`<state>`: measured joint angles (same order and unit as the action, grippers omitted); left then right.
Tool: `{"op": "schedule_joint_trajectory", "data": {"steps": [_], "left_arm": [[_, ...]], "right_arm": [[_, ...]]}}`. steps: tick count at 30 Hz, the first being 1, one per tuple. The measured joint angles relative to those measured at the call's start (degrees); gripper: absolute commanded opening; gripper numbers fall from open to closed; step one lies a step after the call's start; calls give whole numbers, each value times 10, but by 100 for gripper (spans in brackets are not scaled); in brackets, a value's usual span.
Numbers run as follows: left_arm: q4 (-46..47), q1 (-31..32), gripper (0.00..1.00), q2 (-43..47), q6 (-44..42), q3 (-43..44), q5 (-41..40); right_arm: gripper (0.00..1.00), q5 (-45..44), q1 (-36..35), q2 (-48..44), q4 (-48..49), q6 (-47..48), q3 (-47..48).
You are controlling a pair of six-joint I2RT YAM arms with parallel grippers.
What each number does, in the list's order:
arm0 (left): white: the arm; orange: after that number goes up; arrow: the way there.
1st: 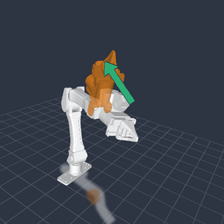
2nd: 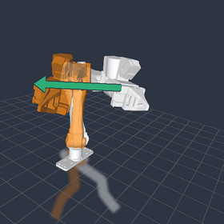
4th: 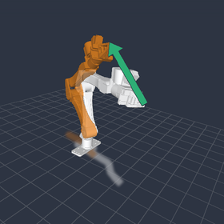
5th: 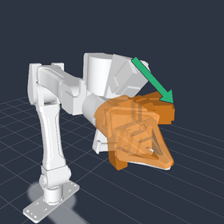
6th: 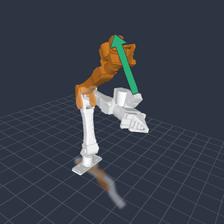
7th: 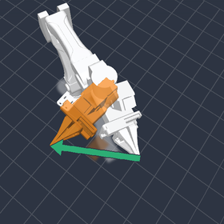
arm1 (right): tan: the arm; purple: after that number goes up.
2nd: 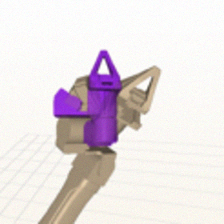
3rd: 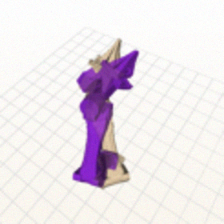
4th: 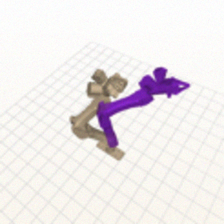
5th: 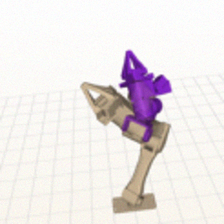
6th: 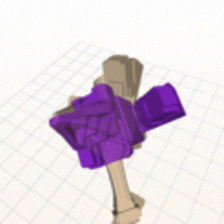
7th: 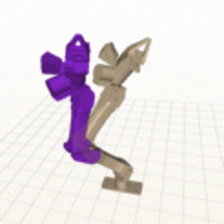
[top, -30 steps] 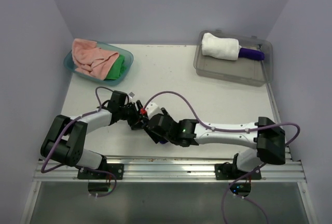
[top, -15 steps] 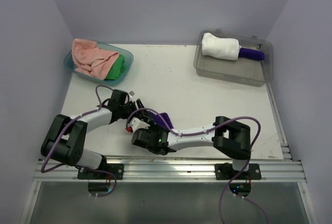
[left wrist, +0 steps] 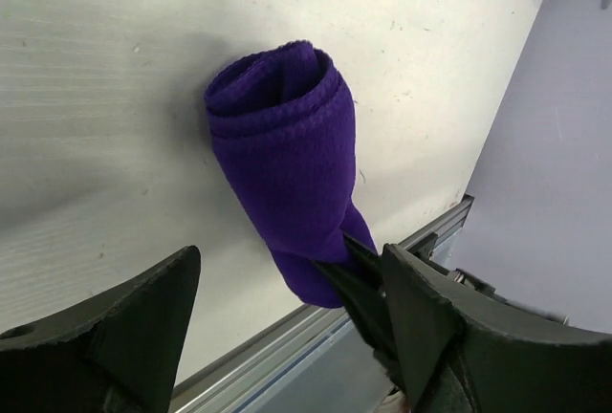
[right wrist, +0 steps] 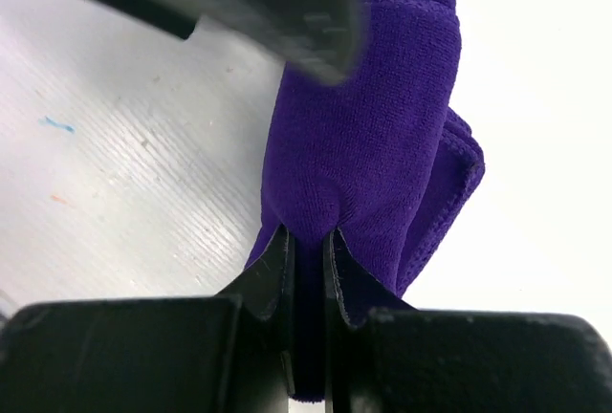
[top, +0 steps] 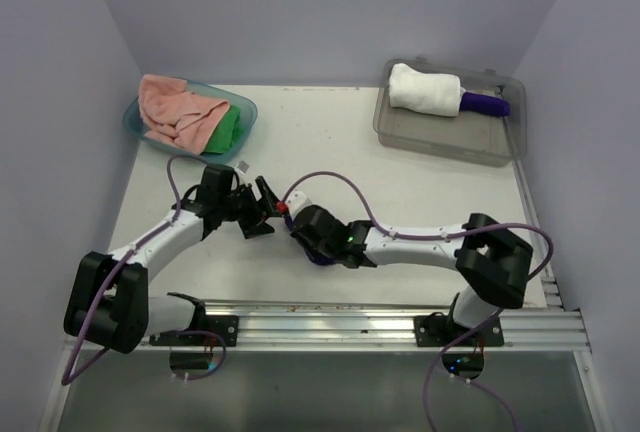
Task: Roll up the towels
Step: Roll the towel
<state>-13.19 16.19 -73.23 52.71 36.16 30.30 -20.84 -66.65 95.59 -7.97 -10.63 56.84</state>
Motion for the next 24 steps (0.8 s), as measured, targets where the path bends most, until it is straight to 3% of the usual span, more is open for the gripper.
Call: {"op": "schedule_joint_trajectory", "data": {"steps": [5,14,24], "left_arm": [[15,1,79,11,-5,-13,6],[59,30,77,-44,-12,-27,26],[133,83,73,-160,-7,-5,43]], "right_arm": [[0,137,76,-60,66,-65,-64],[0,335,167,-67,222,-207,-170],[0,430,218,-59,333,-321,-235]]}}
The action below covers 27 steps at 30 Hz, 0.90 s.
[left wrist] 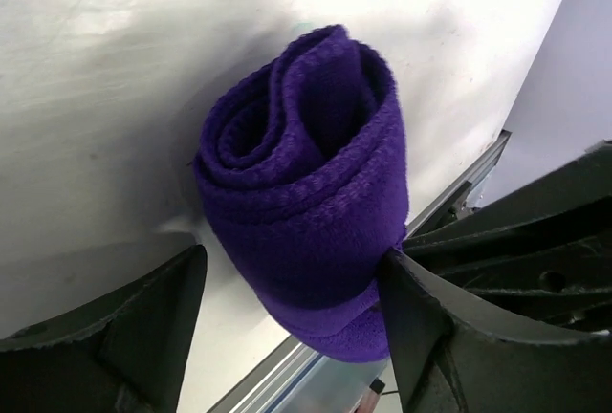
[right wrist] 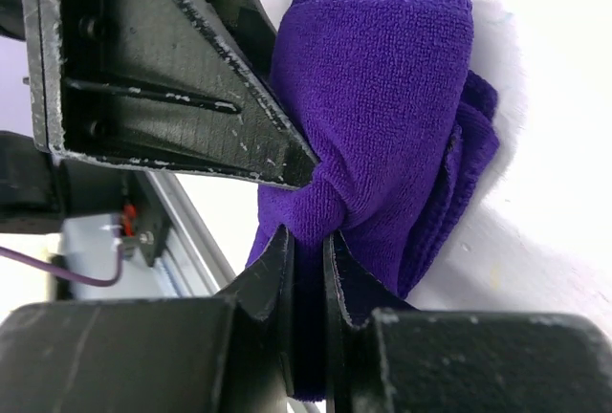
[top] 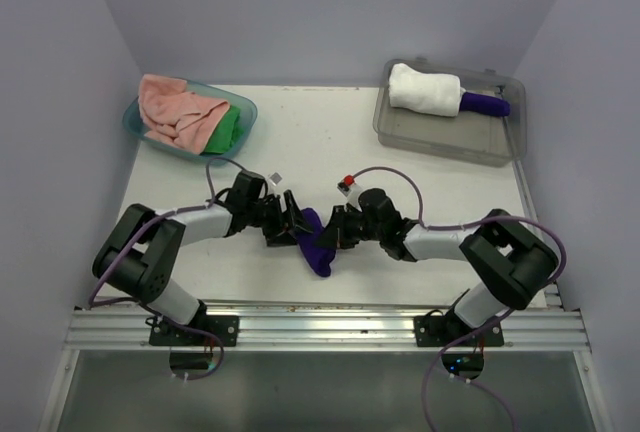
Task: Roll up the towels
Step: Roll the towel, then place the rolled towel into the container
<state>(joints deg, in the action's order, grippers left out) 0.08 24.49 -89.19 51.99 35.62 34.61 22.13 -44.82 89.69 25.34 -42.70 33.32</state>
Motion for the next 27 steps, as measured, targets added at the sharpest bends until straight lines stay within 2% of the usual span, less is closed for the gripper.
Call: {"op": "schedule_joint_trajectory", "data": {"steps": [2,4,8,11,12,14,15,17,18,23,27], "left_arm": [[8,5,70,-3,3,6,0],[16,10,63,-5,10,10,0],[22,21,60,-15,21,25,-1],[16,35,58,-32,26,53,-7],[15,41,57,-37,26,63,-9],[15,49,55,-47,29,76,-12],[15,52,54,-51,31,82,-12],[15,56,53,-57,36,89,-13],[15,56,53,-59,38,91,-13],[10,57,52,-60,47,98,-18],[4,61,52,-61,51,106,-24]], "right_arm": [[0,16,13,1,19,-16,-10],[0,31,23,5,40,-31,-20],[0,73,47,32,95,-65,-38],[15,90,58,41,109,-79,-44],[31,89,59,38,105,-77,-43],[43,82,60,22,71,-71,-42],[56,75,58,10,52,-66,-41],[62,47,54,-27,-11,-50,-35],[69,30,51,-43,-38,-42,-32],[73,-103,25,-141,-214,5,3],[74,-246,-45,-161,-344,48,84]]}}
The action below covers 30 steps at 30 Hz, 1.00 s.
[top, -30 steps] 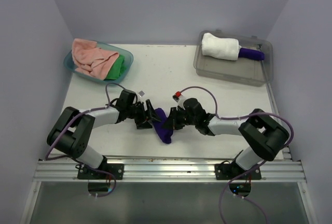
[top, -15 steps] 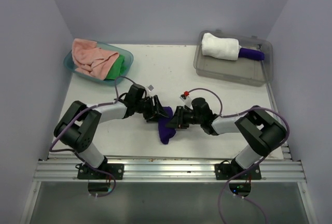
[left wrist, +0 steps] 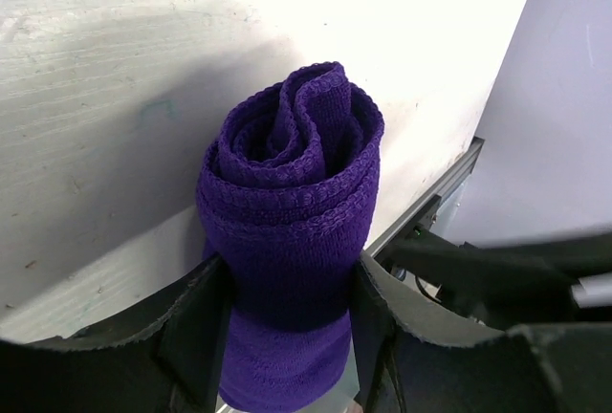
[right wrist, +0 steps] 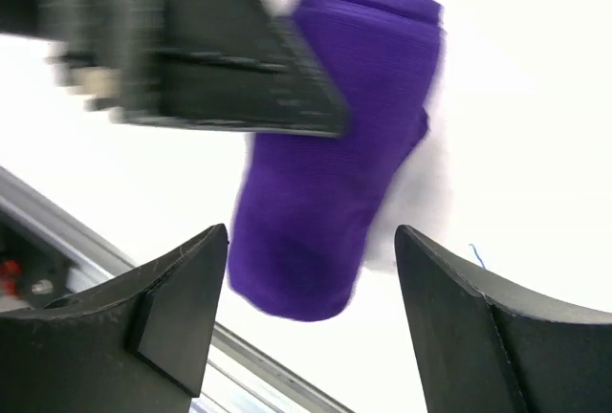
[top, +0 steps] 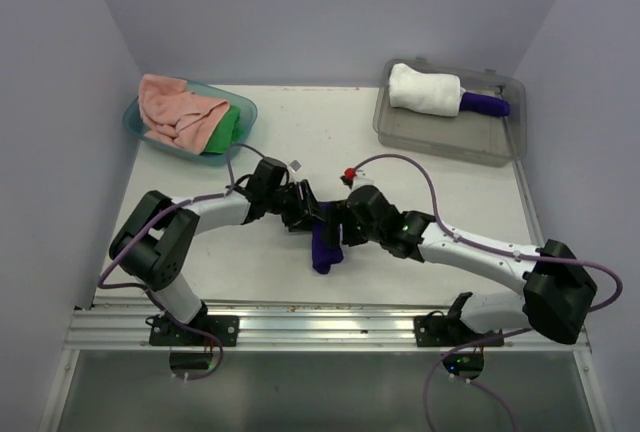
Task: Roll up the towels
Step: Place the rolled towel into the container
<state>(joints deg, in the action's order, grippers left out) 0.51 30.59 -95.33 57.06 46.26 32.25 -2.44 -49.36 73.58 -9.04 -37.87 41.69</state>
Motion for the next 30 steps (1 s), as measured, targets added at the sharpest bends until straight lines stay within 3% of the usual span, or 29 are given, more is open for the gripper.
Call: {"op": "schedule_joint_trajectory", "data": {"steps": [8,12,23,30], "left_arm": [[-35,6,52,-3,10,12,-28],[-46,6,52,-4,15,15,-37],[-59,7,52,-4,34,16,-56],[-62,8,52,-4,41,16,-66]], "right_arm": [[75,-201,-152,109,-151,56,180],[75,-252,-196,169,-194,73,226],[77,-314,-215,278,-234,94,275],[65,-361,-216,333,-259,87,299]]}}
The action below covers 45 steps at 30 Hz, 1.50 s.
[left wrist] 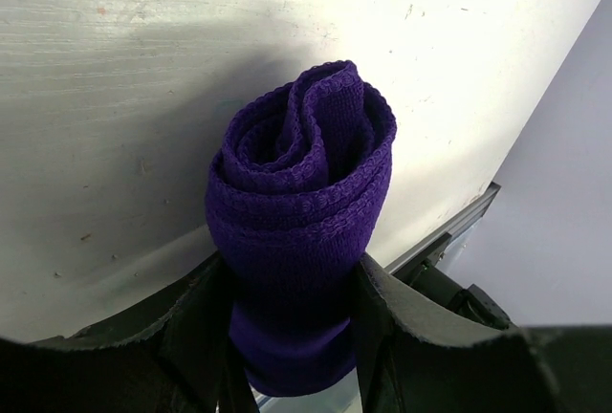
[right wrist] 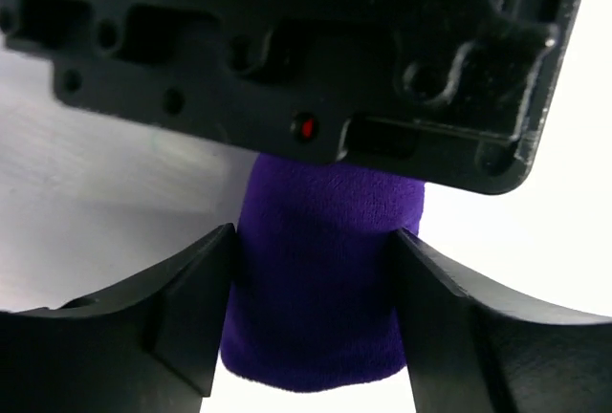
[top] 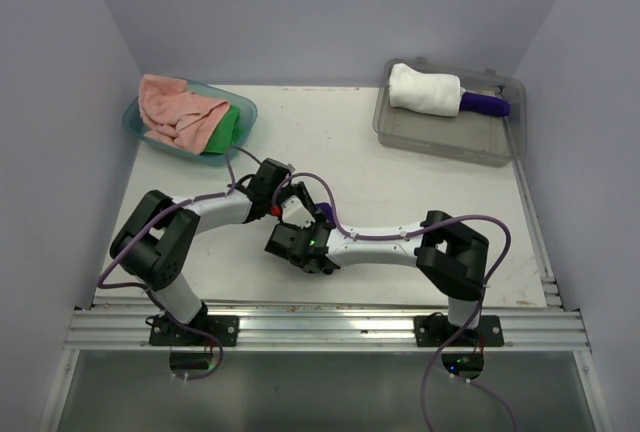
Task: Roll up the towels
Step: Place the rolled towel into the container
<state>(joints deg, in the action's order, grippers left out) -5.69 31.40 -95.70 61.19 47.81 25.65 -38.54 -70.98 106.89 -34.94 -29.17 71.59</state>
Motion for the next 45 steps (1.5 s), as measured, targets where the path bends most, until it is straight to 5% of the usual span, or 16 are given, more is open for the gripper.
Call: {"op": "schedule_joint_trajectory", "data": {"steps": [7,11,15,27,45], "left_arm": [[0,2,52,1,8,0,-4],[-6,2,62,8,6,0,-7],[-32,-9,67,20,-15,3,-6],[-104,-124,69,110,-91,25,2],[-183,-179,69,176,-140,41,8]], "right_arm": [[43,-27,0,7,-12,-20,2],[15,-36,0,7,-12,-29,0],[0,-46,0,6,-4,-34,-10],[0,-70,14,-29,-19,-52,-46],[0,-37,279,-155,-121,-113,0]]}}
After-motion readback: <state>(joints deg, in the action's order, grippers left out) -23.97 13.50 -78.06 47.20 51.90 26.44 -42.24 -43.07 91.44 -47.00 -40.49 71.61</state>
